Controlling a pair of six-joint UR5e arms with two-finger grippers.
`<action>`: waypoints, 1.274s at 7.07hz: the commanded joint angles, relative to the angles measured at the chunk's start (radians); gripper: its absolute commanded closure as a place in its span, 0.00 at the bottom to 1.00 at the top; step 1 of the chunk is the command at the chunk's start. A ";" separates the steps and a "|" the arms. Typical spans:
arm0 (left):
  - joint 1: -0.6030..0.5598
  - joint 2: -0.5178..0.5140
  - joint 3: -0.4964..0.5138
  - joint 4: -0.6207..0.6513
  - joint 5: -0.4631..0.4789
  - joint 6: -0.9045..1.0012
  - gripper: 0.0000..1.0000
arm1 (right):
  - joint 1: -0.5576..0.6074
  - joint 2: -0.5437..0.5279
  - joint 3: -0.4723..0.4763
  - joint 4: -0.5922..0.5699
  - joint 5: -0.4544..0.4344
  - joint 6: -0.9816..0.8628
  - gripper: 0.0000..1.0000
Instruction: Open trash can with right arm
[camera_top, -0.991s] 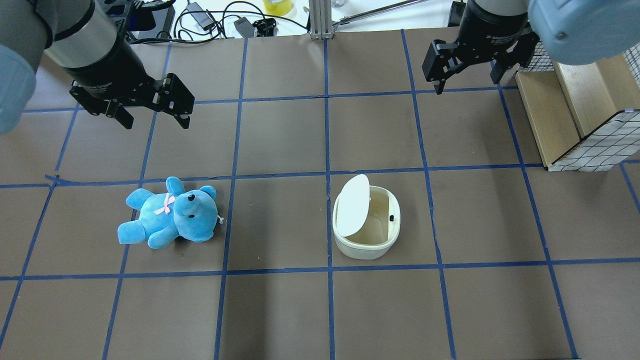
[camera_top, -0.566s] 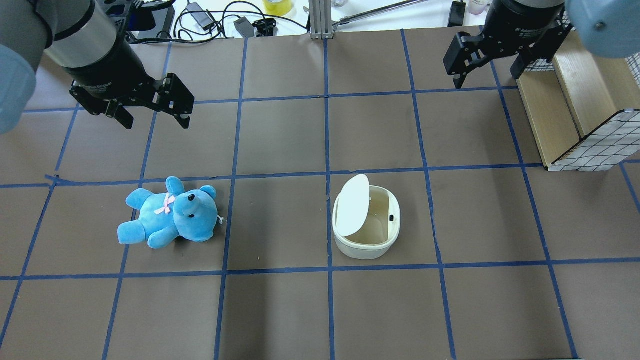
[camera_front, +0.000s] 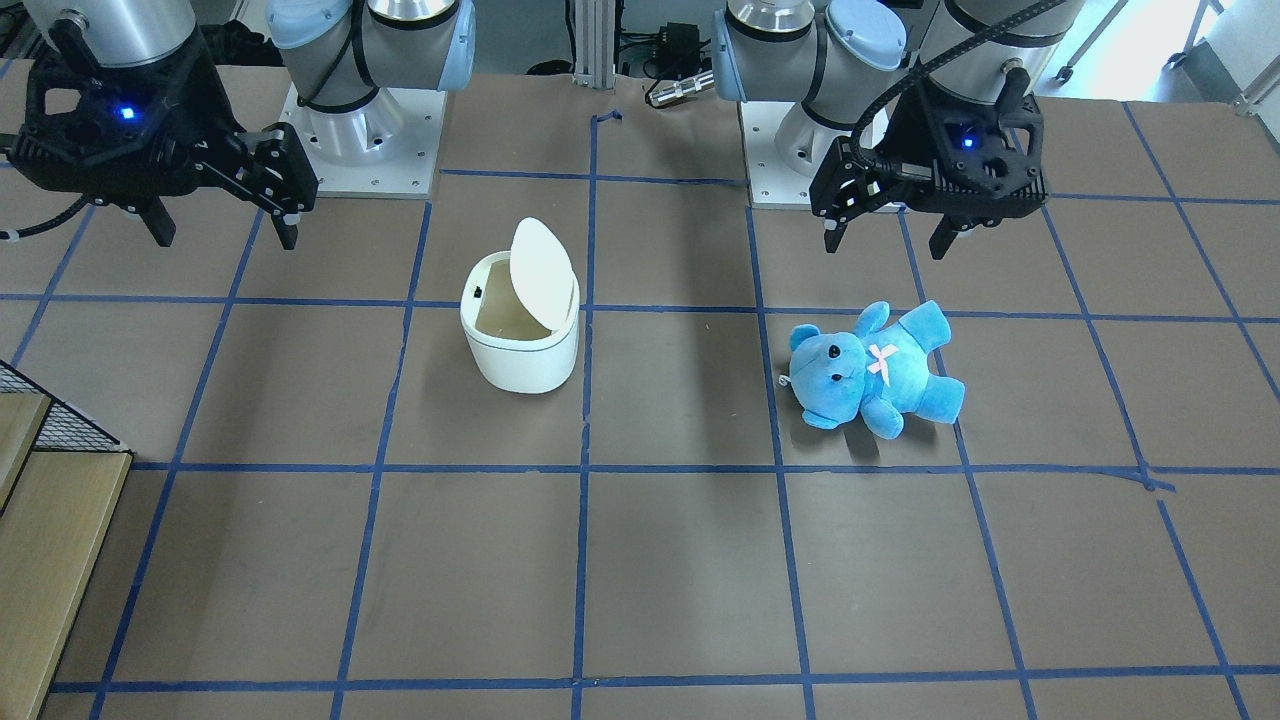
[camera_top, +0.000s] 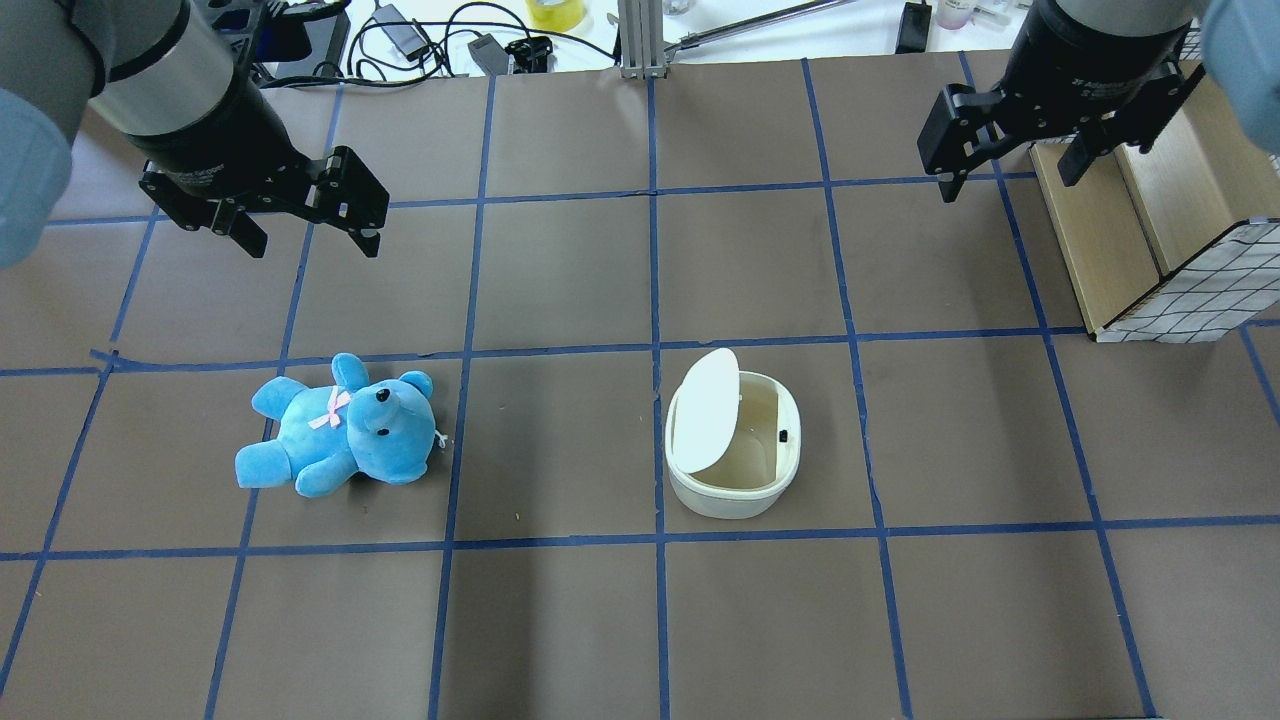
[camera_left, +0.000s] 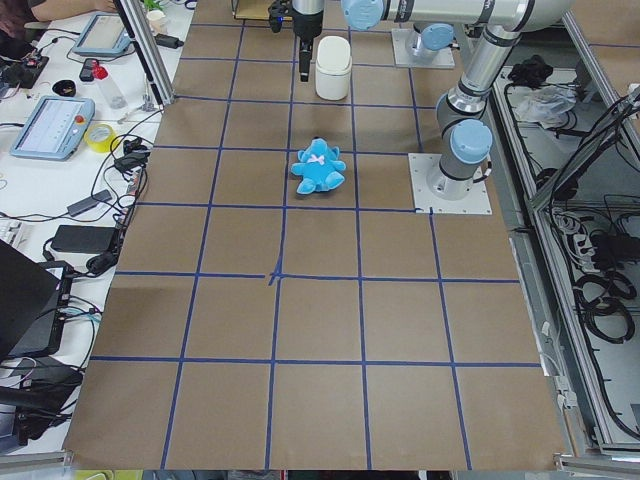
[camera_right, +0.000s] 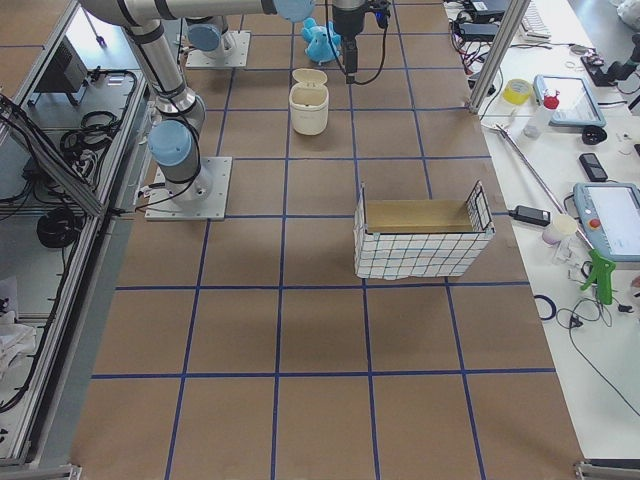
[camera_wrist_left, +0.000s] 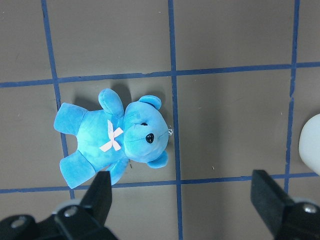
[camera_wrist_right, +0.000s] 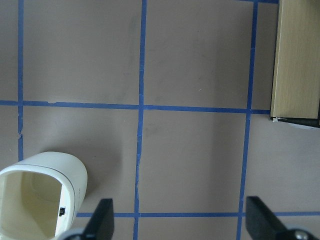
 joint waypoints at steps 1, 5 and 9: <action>0.000 0.000 0.000 0.000 0.000 0.000 0.00 | 0.002 -0.006 0.051 -0.142 0.009 0.006 0.01; 0.000 0.000 0.000 0.000 0.000 0.000 0.00 | 0.004 -0.003 0.090 -0.184 0.015 0.014 0.00; 0.000 0.000 0.000 0.000 0.000 0.000 0.00 | -0.006 0.000 0.077 -0.184 0.012 0.014 0.00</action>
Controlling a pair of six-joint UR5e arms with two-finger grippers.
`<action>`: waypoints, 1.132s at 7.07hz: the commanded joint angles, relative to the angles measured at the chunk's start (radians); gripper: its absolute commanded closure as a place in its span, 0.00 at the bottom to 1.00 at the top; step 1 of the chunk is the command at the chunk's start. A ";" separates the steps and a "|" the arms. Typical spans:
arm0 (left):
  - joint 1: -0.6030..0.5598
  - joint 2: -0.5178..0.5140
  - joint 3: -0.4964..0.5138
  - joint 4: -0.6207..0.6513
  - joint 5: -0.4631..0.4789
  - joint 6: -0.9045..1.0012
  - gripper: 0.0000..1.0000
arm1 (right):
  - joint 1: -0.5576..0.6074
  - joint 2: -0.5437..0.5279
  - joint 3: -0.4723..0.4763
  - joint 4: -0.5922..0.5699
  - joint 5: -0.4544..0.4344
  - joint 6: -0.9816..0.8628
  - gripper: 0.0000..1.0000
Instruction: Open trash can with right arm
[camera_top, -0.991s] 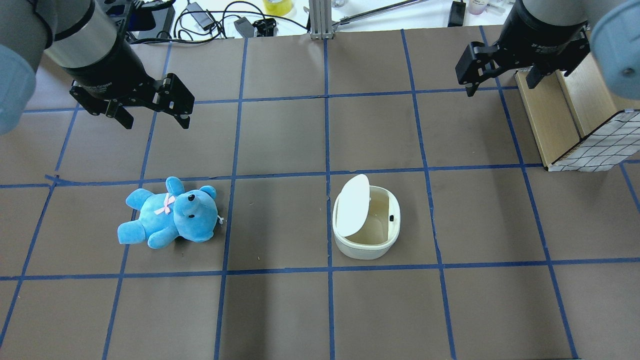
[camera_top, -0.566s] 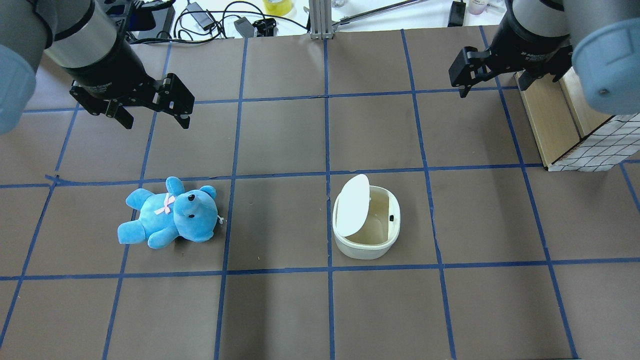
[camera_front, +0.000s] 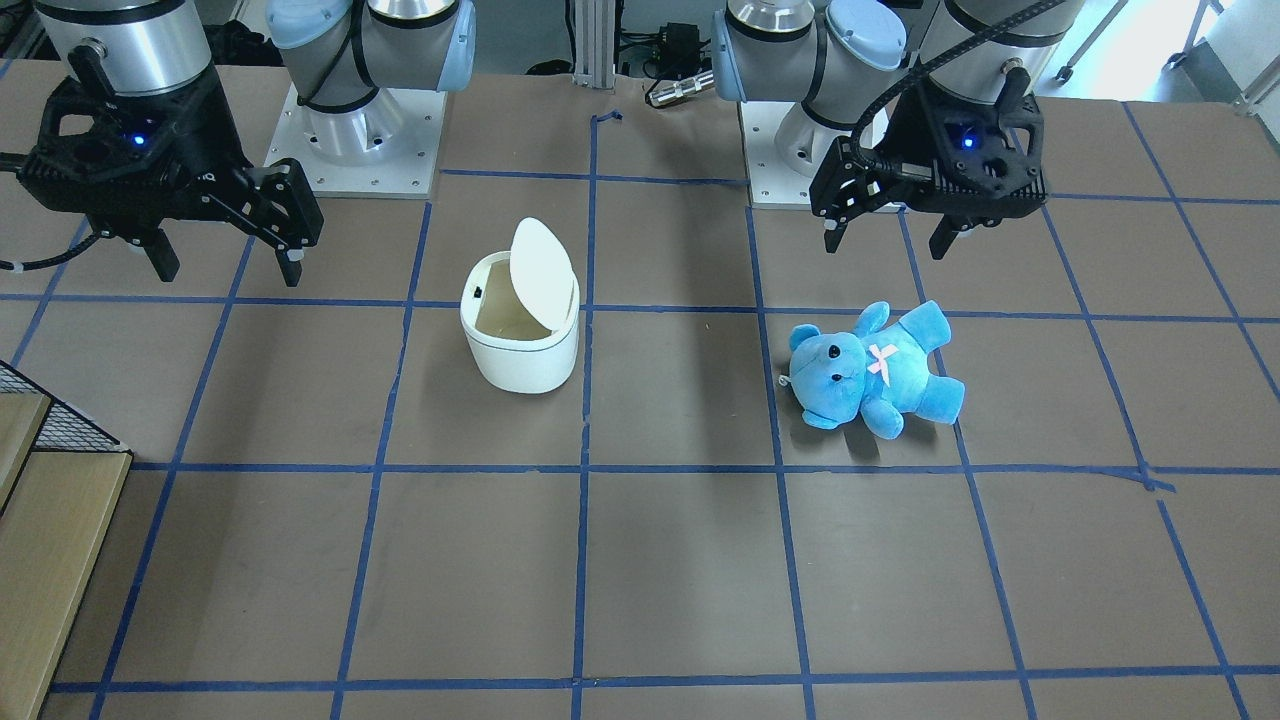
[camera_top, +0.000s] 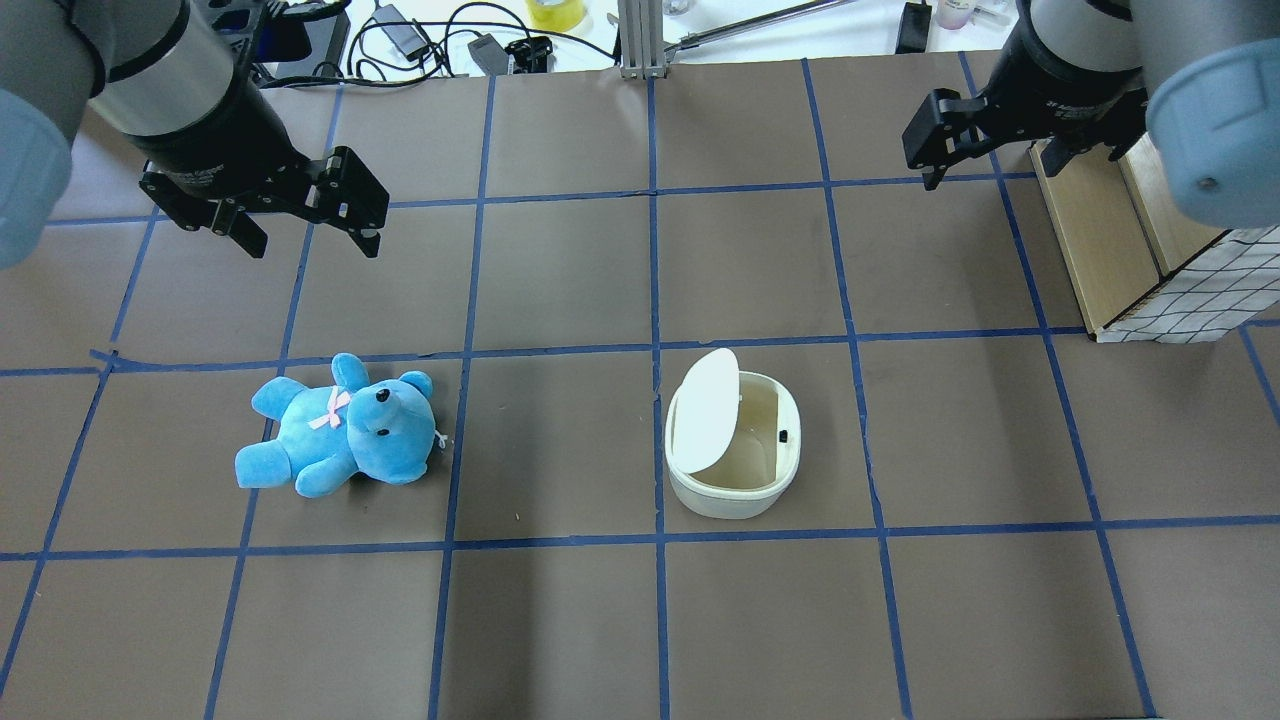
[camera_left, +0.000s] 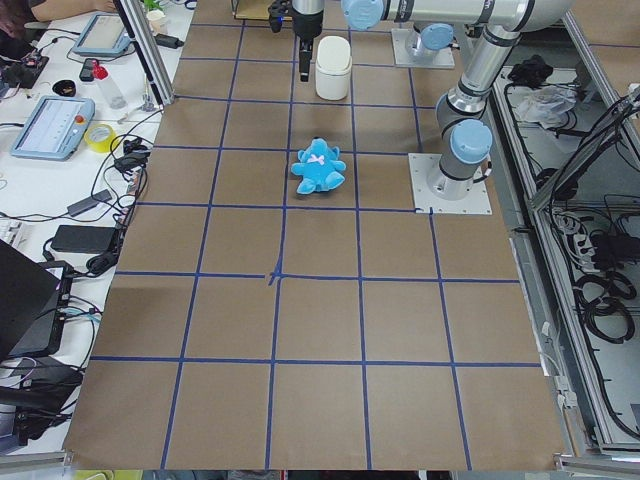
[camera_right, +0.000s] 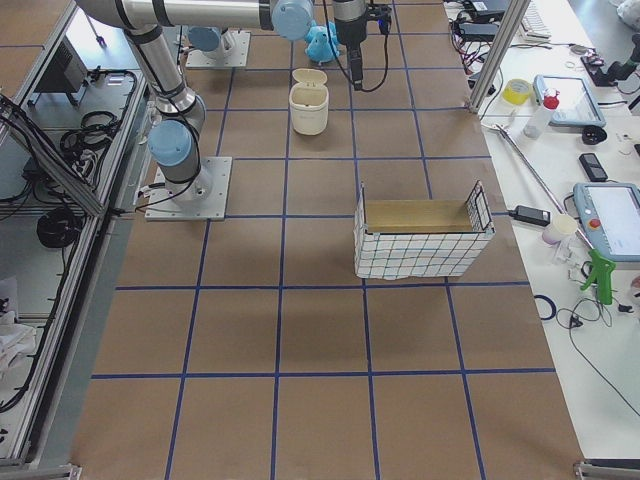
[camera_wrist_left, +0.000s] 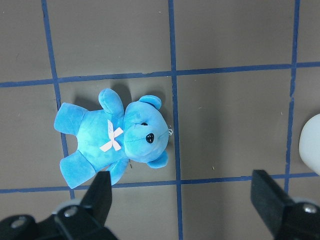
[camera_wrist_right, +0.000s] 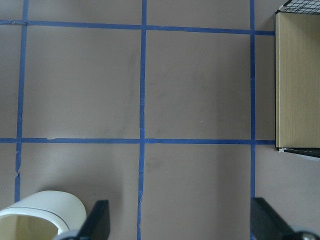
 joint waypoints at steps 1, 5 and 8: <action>0.000 0.000 0.000 0.000 0.000 0.000 0.00 | -0.001 0.001 -0.004 0.003 -0.008 0.000 0.00; 0.000 0.000 0.000 0.000 0.000 0.000 0.00 | 0.003 0.029 -0.007 0.013 -0.001 0.001 0.00; 0.000 0.000 0.000 0.000 0.000 0.000 0.00 | 0.003 0.029 -0.007 0.015 -0.012 -0.007 0.00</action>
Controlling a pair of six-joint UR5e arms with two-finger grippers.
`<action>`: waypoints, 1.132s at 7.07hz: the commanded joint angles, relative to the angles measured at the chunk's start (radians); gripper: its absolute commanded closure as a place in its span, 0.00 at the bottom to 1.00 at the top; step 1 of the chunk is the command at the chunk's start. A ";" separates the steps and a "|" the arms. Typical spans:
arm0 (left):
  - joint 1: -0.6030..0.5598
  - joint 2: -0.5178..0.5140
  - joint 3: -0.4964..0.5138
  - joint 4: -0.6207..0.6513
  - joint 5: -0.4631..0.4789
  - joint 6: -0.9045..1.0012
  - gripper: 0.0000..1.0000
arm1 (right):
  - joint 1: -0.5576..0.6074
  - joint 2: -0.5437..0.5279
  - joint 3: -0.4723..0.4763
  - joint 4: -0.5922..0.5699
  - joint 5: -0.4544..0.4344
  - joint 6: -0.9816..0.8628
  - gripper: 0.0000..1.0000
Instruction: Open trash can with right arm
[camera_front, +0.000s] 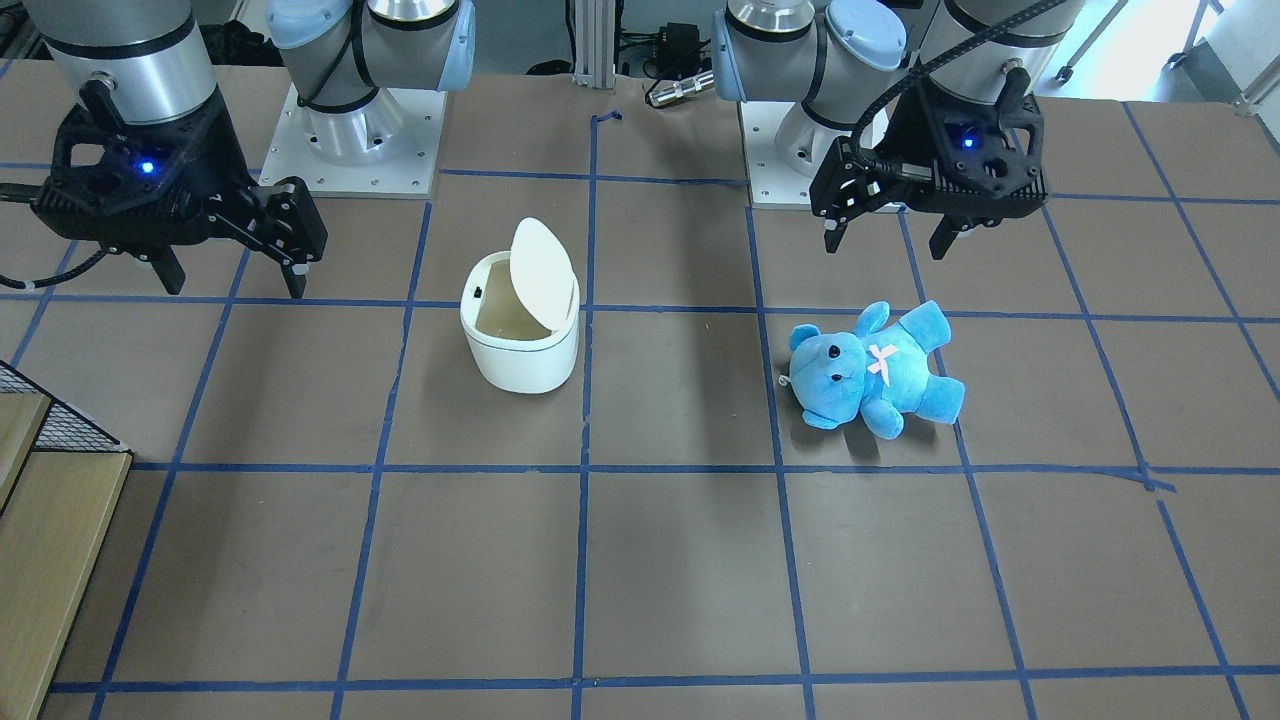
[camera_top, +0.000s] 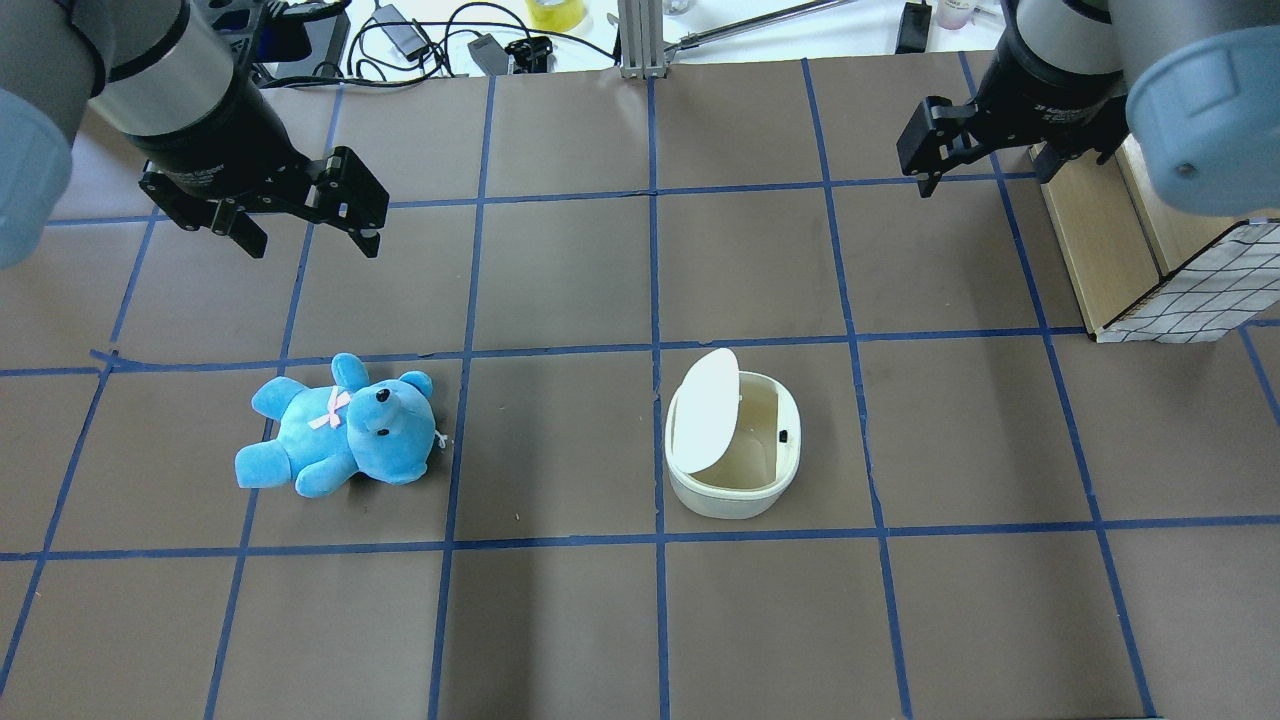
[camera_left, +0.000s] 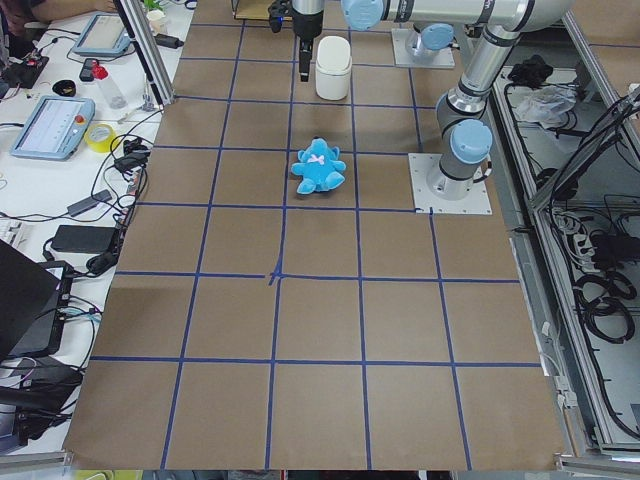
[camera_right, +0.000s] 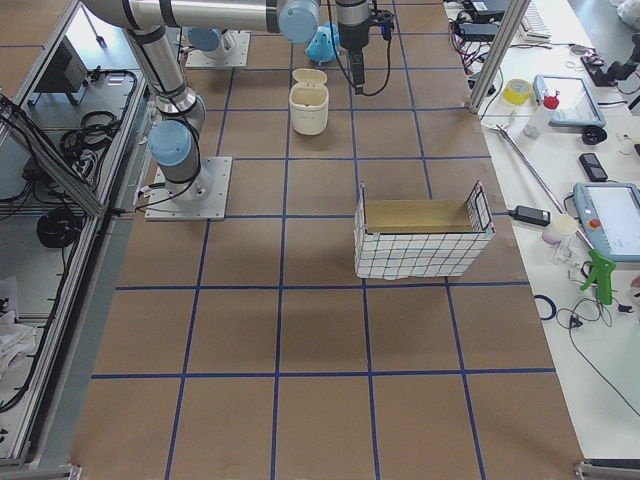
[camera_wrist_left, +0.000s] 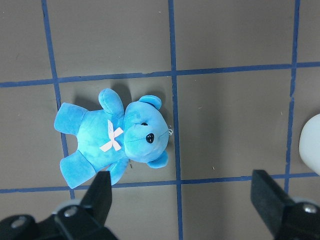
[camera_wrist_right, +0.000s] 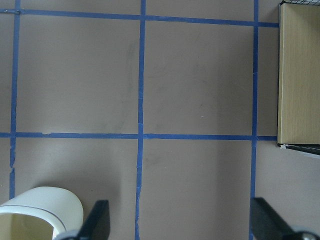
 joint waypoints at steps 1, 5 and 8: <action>0.000 0.000 0.000 0.000 0.000 0.000 0.00 | -0.005 -0.001 0.000 -0.004 -0.018 -0.010 0.00; 0.000 0.000 0.000 0.000 -0.002 0.000 0.00 | 0.008 0.060 -0.176 0.179 -0.077 0.006 0.00; 0.000 0.000 0.000 0.000 0.000 0.000 0.00 | 0.005 0.052 -0.134 0.164 -0.078 0.019 0.00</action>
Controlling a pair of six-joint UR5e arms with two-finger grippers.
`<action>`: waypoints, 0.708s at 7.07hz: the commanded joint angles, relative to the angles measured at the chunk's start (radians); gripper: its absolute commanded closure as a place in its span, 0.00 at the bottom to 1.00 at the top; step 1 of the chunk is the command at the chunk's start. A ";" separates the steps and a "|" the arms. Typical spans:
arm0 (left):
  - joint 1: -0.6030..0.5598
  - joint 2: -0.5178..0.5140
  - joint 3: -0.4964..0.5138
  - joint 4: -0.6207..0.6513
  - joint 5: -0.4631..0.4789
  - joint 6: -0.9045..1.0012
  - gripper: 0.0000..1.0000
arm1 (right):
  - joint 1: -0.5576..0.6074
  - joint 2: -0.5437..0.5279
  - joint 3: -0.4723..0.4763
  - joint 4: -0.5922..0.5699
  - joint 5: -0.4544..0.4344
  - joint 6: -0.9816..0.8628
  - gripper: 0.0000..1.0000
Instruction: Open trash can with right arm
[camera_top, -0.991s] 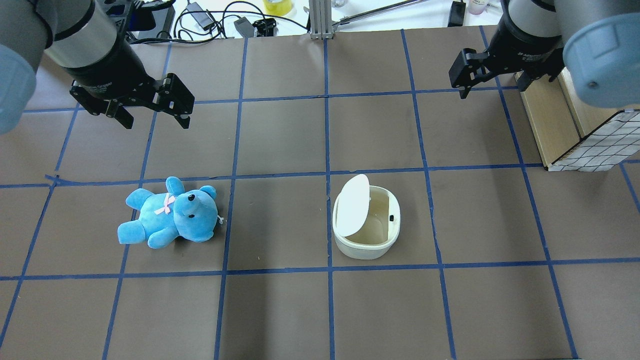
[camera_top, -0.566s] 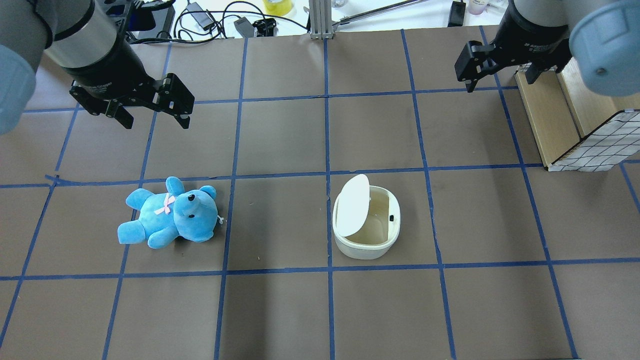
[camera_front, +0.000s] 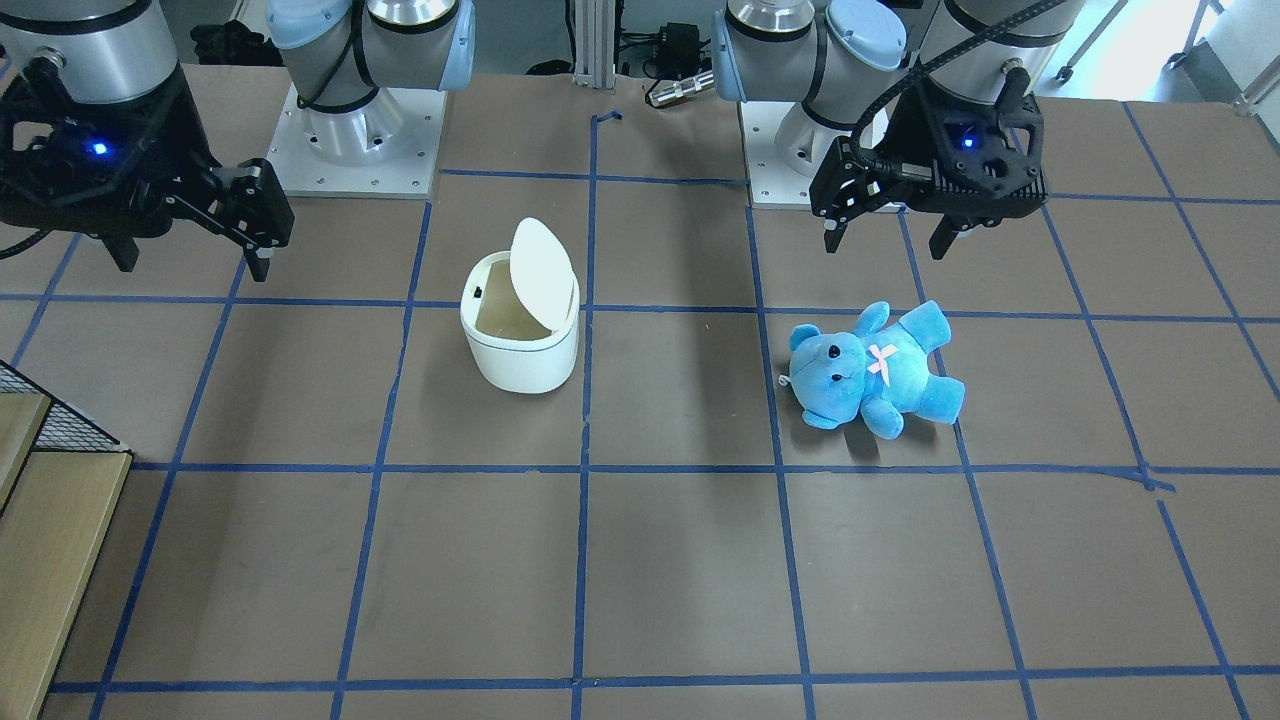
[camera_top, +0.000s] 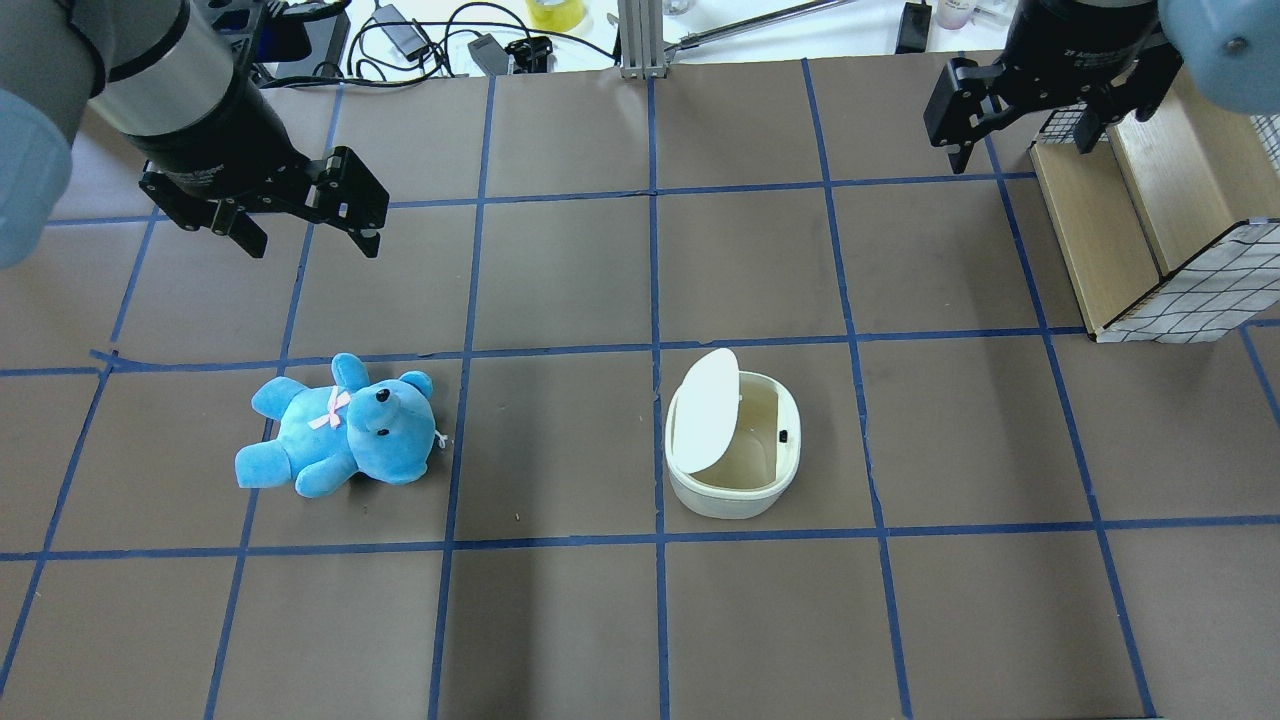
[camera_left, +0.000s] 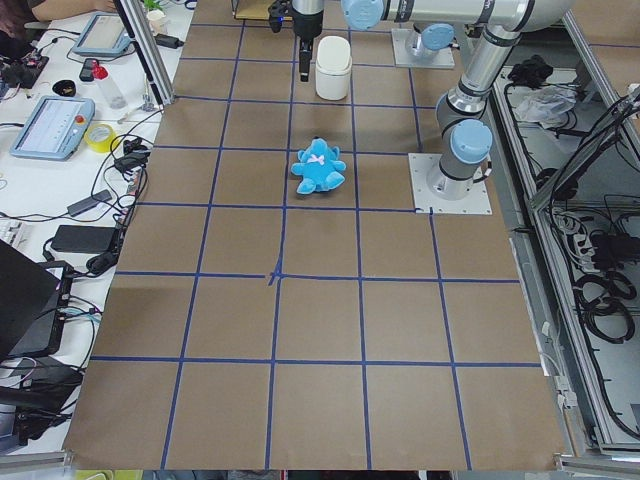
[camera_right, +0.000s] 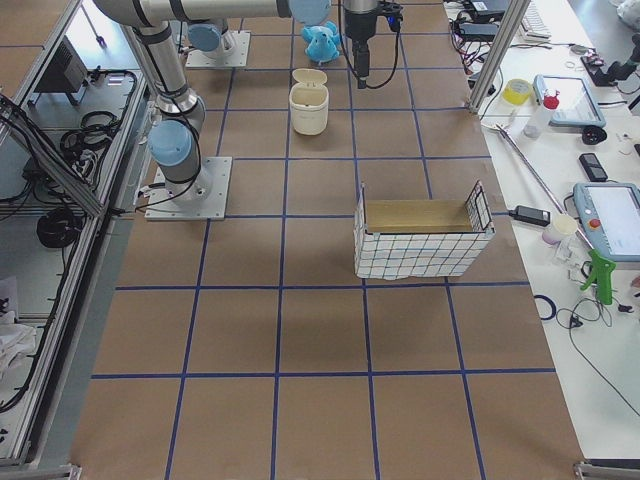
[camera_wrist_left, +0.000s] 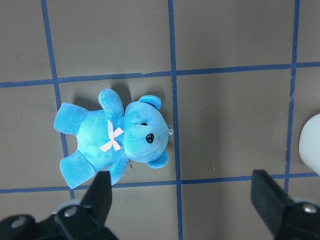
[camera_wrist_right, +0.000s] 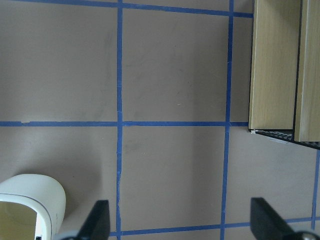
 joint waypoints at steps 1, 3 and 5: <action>0.000 0.000 0.000 0.000 0.000 0.000 0.00 | -0.001 0.000 0.003 -0.003 -0.001 0.005 0.00; 0.000 0.000 0.000 0.000 0.000 0.000 0.00 | 0.002 0.000 0.007 -0.001 0.126 0.008 0.00; 0.000 0.000 0.000 0.000 0.000 0.000 0.00 | 0.002 0.001 0.008 0.002 0.148 0.005 0.00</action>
